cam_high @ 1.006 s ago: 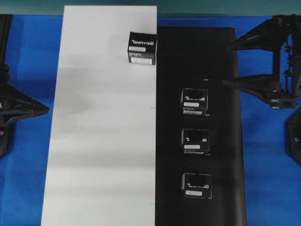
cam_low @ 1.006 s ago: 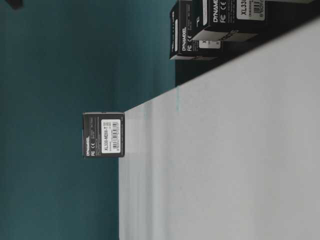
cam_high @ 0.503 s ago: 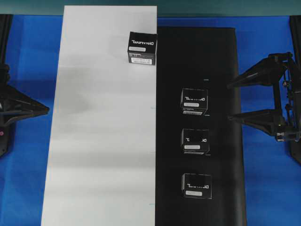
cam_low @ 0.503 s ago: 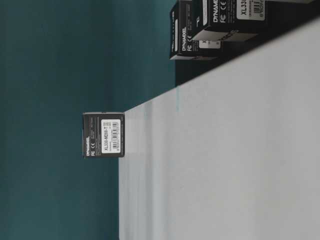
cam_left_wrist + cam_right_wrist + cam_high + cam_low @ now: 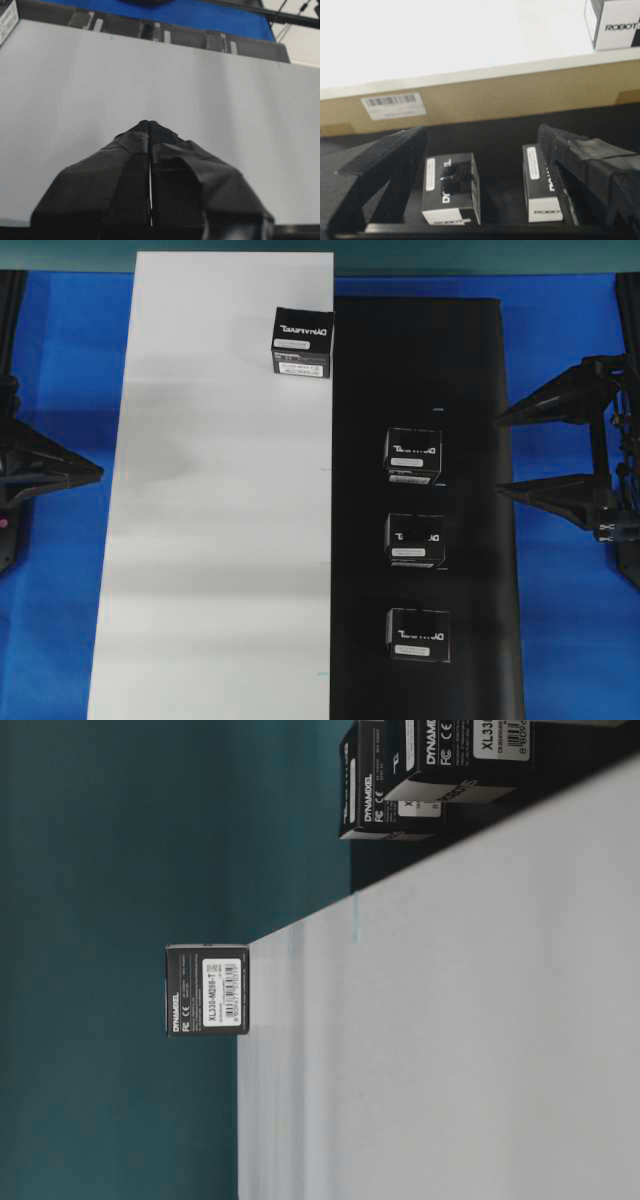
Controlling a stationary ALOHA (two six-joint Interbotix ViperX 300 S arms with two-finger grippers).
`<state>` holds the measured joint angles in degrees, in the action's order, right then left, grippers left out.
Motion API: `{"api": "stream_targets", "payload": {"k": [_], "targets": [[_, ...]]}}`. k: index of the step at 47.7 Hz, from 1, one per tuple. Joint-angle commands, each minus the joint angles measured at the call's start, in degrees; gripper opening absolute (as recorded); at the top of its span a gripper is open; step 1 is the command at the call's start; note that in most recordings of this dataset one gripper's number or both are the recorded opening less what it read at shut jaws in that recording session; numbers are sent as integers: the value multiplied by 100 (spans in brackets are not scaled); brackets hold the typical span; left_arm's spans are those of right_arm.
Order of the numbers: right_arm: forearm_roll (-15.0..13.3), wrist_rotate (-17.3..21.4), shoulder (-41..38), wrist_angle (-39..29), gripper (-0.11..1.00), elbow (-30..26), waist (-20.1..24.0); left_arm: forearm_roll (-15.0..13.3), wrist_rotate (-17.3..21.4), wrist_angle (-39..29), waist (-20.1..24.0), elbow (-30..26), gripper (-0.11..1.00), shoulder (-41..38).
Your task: Place the box from the black base onto the white base.
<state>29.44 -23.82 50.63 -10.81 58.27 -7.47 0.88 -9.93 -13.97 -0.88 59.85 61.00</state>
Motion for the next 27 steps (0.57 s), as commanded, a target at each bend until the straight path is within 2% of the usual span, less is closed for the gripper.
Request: {"api": "stream_targets", "payload": {"k": [1,12,27], "targets": [[-9,-18,-9,35,99,0,0,18,9,44,9,-105,-5,-9],[-18,-9,53,26,99,70,9,18,35,53,0,-114,-5,53],[-18,26,598,-79,99,360,9,18,44,123,0,-114,-5,62]]}}
